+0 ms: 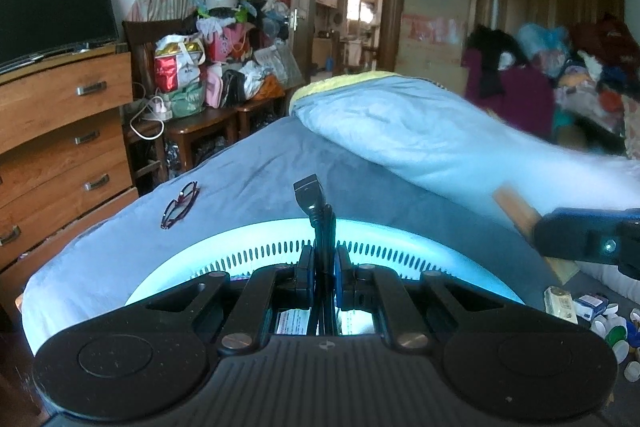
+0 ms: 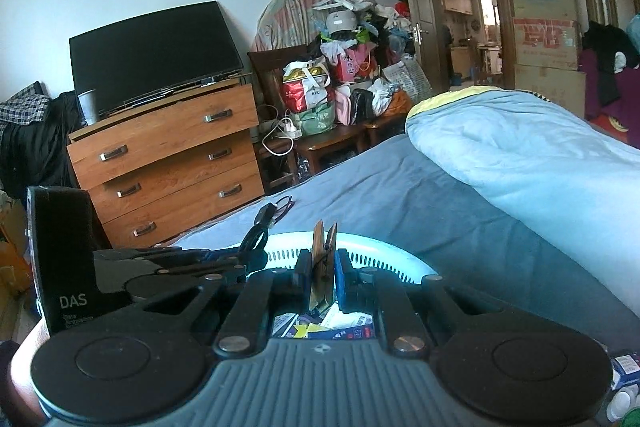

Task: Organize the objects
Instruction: 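Carry the cable and clothespin over the blue basket with both tools, then open both tools to drop the cable and clothespin into the basket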

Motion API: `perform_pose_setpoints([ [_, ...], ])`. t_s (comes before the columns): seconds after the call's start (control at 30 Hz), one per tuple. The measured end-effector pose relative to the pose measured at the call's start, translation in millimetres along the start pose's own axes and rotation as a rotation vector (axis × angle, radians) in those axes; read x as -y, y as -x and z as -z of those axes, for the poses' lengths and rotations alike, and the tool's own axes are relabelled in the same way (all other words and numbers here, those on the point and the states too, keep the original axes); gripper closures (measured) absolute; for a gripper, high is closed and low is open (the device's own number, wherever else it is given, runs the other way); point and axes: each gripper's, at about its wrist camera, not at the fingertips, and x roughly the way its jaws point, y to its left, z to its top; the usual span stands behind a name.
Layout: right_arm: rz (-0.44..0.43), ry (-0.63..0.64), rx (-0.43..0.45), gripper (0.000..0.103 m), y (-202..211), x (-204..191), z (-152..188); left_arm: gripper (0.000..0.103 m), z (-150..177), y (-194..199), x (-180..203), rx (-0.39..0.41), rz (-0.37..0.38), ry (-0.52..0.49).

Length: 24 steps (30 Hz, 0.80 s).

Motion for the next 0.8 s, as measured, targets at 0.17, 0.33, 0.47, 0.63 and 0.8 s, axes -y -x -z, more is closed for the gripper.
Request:
perform_pose_setpoints([
  [0.17, -0.001, 0.001, -0.004, 0.09, -2.5, -3.3, 1.0, 0.092, 2.2, -2.7, 2.0, -0.006, 0.001, 0.0],
  [0.33, -0.004, 0.005, -0.006, 0.09, -6.3, -7.4, 1.6, 0.092, 6.0, -4.1, 1.1, -0.012, 0.003, -0.001],
  [0.47, -0.005, 0.004, -0.012, 0.09, -7.7, -8.2, 3.0, 0.091, 6.5, -5.9, -0.7, -0.016, 0.002, -0.001],
  [0.63, -0.004, 0.003, -0.019, 0.09, -11.7, -8.8, 5.5, 0.091, 7.5, -9.1, -2.4, -0.026, -0.003, 0.002],
  [0.8, 0.0, 0.0, -0.021, 0.078, -14.9, -6.4, 9.4, 0.06, 8.4, -9.8, -4.5, -0.023, -0.018, 0.002],
])
